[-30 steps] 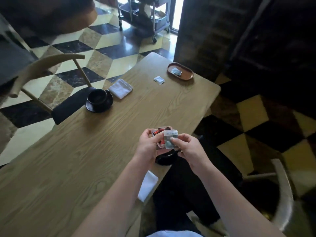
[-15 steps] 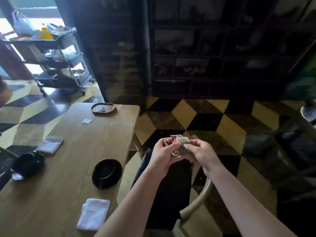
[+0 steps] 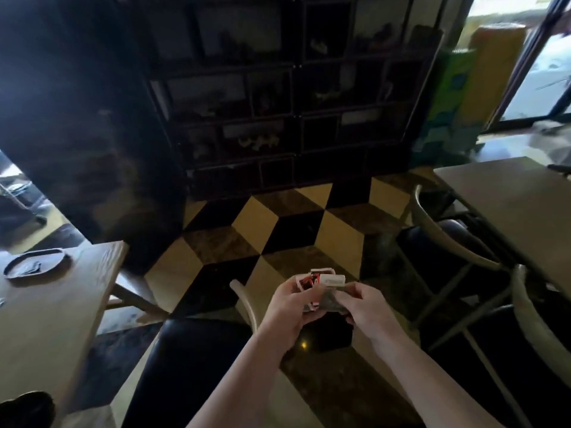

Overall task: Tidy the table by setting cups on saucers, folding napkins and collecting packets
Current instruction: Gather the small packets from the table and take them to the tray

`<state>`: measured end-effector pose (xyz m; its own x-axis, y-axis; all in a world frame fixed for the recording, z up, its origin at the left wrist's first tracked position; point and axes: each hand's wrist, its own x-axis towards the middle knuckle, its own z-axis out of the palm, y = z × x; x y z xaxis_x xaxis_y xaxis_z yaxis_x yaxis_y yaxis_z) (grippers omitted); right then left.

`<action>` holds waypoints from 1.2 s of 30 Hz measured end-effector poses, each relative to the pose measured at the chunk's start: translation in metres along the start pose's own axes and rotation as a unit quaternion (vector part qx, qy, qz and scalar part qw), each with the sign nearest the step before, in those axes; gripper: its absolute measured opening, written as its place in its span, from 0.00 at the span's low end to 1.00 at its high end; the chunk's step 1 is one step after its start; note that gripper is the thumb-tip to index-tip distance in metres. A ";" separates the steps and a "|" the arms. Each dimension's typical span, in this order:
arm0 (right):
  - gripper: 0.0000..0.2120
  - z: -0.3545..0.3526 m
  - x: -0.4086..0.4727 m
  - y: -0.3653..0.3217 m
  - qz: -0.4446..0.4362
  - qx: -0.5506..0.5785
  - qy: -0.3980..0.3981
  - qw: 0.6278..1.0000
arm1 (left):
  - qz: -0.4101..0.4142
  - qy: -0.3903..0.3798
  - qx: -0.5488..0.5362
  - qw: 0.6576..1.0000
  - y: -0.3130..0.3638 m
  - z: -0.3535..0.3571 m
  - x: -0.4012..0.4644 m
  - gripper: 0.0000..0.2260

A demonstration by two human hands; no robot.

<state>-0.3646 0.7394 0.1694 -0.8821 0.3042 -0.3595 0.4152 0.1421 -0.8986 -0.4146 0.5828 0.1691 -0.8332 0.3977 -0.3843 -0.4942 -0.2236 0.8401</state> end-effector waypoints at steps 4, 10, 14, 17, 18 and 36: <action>0.04 -0.033 0.043 -0.006 0.001 0.000 -0.020 1.000 | -0.020 0.007 -0.028 0.999 0.001 0.030 0.040 0.12; 0.02 -0.024 0.125 -0.036 -0.002 -0.008 -0.062 0.998 | -0.005 0.052 -0.058 0.997 0.022 0.012 0.104 0.16; 0.02 0.003 0.189 -0.064 -0.013 -0.040 -0.087 0.995 | 0.011 0.096 -0.052 0.994 0.042 -0.015 0.160 0.14; 0.04 0.028 0.241 -0.091 -0.023 -0.064 -0.098 0.993 | 0.018 0.123 -0.060 0.990 0.060 -0.043 0.206 0.14; 0.05 0.038 0.258 -0.102 -0.026 -0.073 -0.109 0.991 | 0.021 0.128 -0.073 0.989 0.067 -0.055 0.221 0.15; 0.04 0.326 0.472 -0.233 -0.136 -0.241 -0.462 0.843 | 0.151 0.357 -0.353 0.852 0.176 -0.280 0.311 0.12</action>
<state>-0.9503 0.5423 0.1271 -0.6634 -0.6327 -0.3995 0.0150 0.5226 -0.8524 -0.8303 0.4181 0.0904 -0.7629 -0.3584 -0.5381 -0.0469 -0.7994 0.5990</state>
